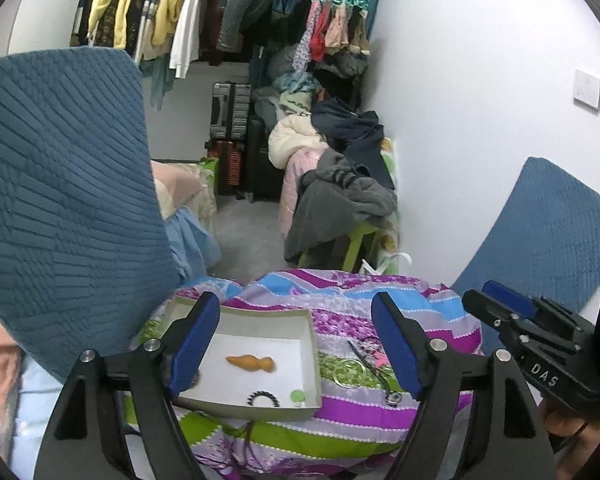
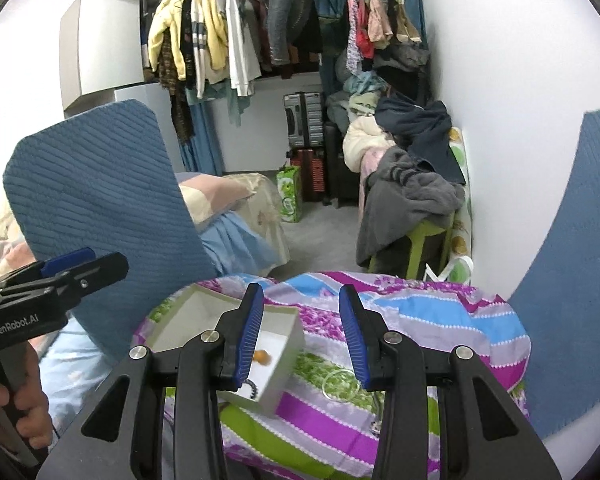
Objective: Organize jewelry
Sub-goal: 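Withdraw both open tools from the box toward the jewelry on the cloth, then grasp the large silver hoop with the left tool while the right grasps a thin silver pin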
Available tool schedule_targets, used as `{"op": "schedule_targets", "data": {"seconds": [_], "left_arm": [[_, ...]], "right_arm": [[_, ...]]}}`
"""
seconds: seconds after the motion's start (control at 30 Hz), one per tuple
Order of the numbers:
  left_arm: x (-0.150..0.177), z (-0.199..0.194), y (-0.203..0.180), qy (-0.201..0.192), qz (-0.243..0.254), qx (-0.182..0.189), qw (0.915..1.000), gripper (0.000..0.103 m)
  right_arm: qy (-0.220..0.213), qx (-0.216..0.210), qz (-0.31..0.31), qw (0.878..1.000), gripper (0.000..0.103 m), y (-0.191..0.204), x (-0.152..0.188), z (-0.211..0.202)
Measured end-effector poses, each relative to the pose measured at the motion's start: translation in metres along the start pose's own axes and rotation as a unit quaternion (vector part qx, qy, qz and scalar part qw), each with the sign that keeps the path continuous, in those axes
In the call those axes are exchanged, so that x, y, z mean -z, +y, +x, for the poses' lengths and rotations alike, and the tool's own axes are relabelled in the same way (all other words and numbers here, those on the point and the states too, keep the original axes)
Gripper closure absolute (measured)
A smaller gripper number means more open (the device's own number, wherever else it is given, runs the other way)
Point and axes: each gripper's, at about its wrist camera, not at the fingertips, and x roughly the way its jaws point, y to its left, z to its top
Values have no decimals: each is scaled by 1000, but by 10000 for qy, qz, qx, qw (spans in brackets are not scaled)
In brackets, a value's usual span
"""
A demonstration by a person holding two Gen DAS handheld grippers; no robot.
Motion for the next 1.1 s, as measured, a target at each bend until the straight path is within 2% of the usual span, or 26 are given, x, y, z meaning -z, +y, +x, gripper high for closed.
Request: {"op": "schedule_targets", "data": {"seconds": [0.37,0.57,0.77,1.1], "left_arm": [[35,32,-38,167,-47,300,9994,24],[61,63,-56,516,-100,572,9970,25],[84,91,-69,676,-178,727,9949,25],[117,143,-80,873,-268,832,9923,26]], "right_arm": [[237,255,132,9993,66,-43,41,3],[325,346,221,9986,66,-69,65,10],[503,386,321,9975,66,-91,96,25],[689,373,320,9964,66,-114,127,62]]}}
